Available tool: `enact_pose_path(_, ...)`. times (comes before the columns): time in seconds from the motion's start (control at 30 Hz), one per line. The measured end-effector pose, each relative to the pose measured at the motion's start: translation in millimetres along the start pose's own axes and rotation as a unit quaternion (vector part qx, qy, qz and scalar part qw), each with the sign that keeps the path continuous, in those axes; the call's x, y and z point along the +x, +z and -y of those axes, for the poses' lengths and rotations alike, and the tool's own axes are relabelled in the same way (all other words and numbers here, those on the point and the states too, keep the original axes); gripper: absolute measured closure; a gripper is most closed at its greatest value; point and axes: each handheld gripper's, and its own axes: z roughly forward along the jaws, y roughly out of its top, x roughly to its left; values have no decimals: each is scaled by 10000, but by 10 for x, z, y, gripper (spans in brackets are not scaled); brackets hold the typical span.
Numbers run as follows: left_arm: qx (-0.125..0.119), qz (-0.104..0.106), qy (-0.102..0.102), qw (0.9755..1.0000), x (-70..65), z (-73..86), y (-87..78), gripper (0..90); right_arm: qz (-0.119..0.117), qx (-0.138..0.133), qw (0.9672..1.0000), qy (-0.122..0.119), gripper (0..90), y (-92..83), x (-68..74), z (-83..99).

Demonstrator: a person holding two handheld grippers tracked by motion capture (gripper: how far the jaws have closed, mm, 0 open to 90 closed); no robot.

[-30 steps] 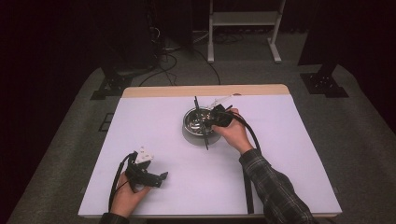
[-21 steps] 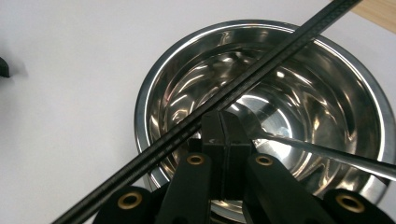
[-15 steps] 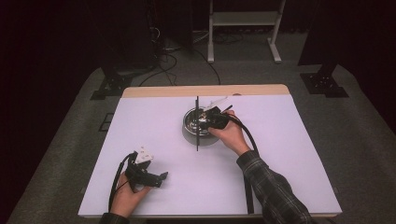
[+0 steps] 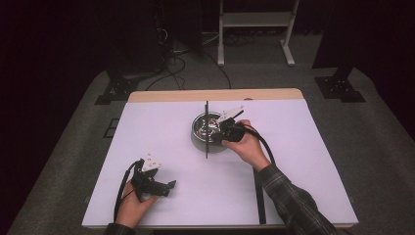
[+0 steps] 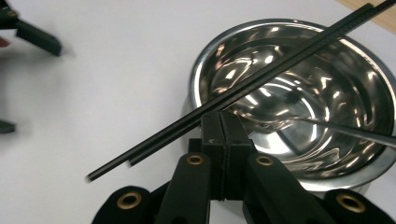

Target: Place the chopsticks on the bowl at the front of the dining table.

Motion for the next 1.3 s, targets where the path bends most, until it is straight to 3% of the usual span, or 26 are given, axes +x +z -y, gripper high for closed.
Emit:
enact_pose_path(0.4, -8, 2, -11, 10000, -1, 0, 1, 0, -214, -30, 9994, -287, 892, -162, 276, 168)
enact_pose_path(0.8, 5, 3, -15, 10000, -2, -1, -1, 0, -537, 34, 9970, -549, 893, -92, 599, 300)
enact_pose_path(0.9, 3, 8, -27, 10000, -4, 0, 0, 0, -562, 104, 9963, -641, 893, -33, 632, 311)
enact_pose_path(1.3, 3, 7, -27, 10000, -4, 0, -1, 0, -507, 94, 9971, -554, 895, 42, 597, 298)
